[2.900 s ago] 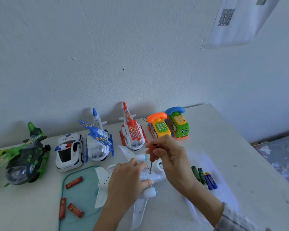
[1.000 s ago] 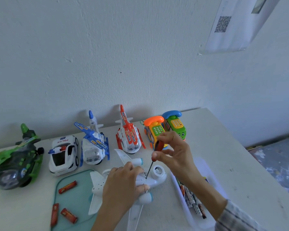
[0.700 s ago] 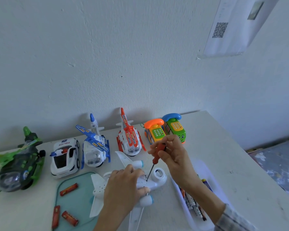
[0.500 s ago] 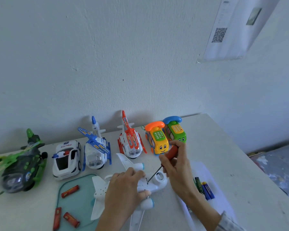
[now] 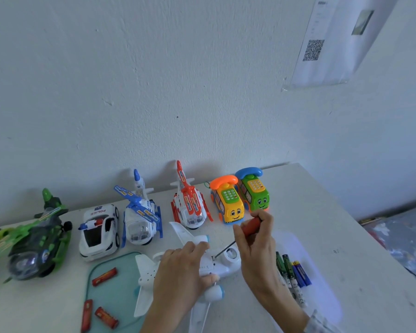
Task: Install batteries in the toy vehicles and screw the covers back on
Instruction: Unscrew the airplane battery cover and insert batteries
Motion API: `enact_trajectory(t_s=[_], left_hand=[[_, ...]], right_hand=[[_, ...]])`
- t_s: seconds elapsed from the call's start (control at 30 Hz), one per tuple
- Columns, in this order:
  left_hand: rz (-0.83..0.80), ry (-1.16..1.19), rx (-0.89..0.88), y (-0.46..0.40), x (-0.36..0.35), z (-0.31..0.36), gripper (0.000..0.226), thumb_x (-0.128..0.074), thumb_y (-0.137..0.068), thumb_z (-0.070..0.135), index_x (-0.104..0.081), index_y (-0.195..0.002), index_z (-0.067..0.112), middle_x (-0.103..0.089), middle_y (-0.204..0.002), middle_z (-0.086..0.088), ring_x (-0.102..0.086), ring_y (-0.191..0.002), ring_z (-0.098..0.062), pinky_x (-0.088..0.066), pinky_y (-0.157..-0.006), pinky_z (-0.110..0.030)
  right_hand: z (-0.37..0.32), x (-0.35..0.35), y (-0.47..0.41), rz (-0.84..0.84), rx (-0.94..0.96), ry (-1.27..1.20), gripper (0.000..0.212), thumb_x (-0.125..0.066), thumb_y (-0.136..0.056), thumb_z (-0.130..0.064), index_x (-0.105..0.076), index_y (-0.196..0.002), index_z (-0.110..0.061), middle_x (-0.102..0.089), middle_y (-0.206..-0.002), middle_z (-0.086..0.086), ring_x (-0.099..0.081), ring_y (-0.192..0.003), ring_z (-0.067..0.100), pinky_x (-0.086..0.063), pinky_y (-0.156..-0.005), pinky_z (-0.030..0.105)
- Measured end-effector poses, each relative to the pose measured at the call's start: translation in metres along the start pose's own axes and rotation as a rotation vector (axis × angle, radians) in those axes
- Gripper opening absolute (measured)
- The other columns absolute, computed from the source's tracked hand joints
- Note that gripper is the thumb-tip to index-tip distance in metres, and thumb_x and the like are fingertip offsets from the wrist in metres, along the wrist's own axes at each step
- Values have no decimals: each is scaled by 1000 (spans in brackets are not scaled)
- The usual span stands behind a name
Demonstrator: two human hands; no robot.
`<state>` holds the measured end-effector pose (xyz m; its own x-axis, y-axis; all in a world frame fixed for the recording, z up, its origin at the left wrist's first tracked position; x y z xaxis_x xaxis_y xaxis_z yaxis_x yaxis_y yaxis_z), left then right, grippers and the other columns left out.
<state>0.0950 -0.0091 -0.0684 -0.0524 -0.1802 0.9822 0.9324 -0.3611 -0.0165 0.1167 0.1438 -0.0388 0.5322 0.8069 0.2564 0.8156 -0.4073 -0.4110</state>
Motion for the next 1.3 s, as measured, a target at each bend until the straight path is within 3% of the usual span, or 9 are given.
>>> enact_trajectory(t_s=[0.13,0.4,0.63,0.7,0.83,0.9,1.03,1.2,1.3], left_hand=[[8,24,-1,1,2,0,56,-51,-81,67,-41,-130,41,-51,-118,18,-50,-98,-11,-30,-89,-25],[15,56,-29,2,4,1,57,-51,-82,68,-43,-132,42,-49,-122,18,-48,-104,-10,-29,-91,-23],[58,38,-58,0,5,2,55,-51,-81,66,-45,-130,40,-51,-119,18,-44,-90,-9,-25,-80,-22],[69,60,-67,0,-1,0,53,-58,-76,65,-54,-121,39,-56,-109,16,-53,-89,-10,-31,-80,-24],[115,30,-139,1,-16,-2,49,-63,-57,74,-64,-91,38,-57,-86,16,-59,-66,-6,-49,-66,-25],[168,50,-171,4,-14,-1,48,-56,-64,77,-65,-91,38,-58,-88,15,-59,-70,-6,-51,-66,-26],[195,28,-209,4,-17,3,52,-88,-43,55,-68,-86,33,-60,-86,10,-60,-66,-11,-51,-60,-28],[190,-80,-276,2,-16,3,60,-90,-30,55,-70,-81,31,-63,-78,9,-59,-57,-13,-49,-48,-28],[236,-122,-291,3,-15,1,56,-90,-31,56,-71,-78,32,-66,-78,11,-62,-61,-14,-49,-52,-29]], right_hand=[[8,5,2,71,-70,-24,43,-62,-87,2,-37,-98,-31,-51,-68,6,-46,-55,9,-38,-49,15],[27,6,-2,161,-307,-63,43,-57,-85,3,-35,-92,-33,-48,-72,6,-48,-58,25,-46,-54,45],[50,10,-1,199,-556,-227,34,-54,-86,6,-36,-99,-20,-45,-78,10,-45,-55,23,-40,-47,30],[55,11,1,202,-595,-256,34,-54,-86,5,-36,-98,-22,-44,-79,10,-44,-58,23,-39,-46,29],[45,14,1,191,-524,-233,33,-55,-87,4,-37,-102,-19,-45,-79,9,-46,-56,23,-42,-49,31],[38,15,2,182,-456,-188,32,-56,-88,3,-36,-103,-18,-46,-78,8,-47,-53,21,-44,-49,31],[34,20,5,191,-357,-93,33,-59,-88,-2,-36,-103,-21,-54,-77,8,-56,-57,32,-47,-52,34],[33,22,12,206,-286,-56,36,-62,-87,-3,-36,-103,-22,-56,-74,10,-59,-61,33,-45,-53,28],[35,22,15,206,-268,-67,36,-61,-87,-2,-36,-104,-21,-58,-72,11,-57,-57,33,-45,-49,28]])
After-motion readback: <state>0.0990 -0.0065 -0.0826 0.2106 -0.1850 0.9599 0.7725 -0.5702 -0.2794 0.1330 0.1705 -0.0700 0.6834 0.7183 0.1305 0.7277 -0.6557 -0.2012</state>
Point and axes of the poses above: each hand's wrist, its own y-axis away from the middle knuckle, its own x-axis out of the back of the hand, z = x × y, the point moved 5 cm from there along -y, towards the middle knuckle
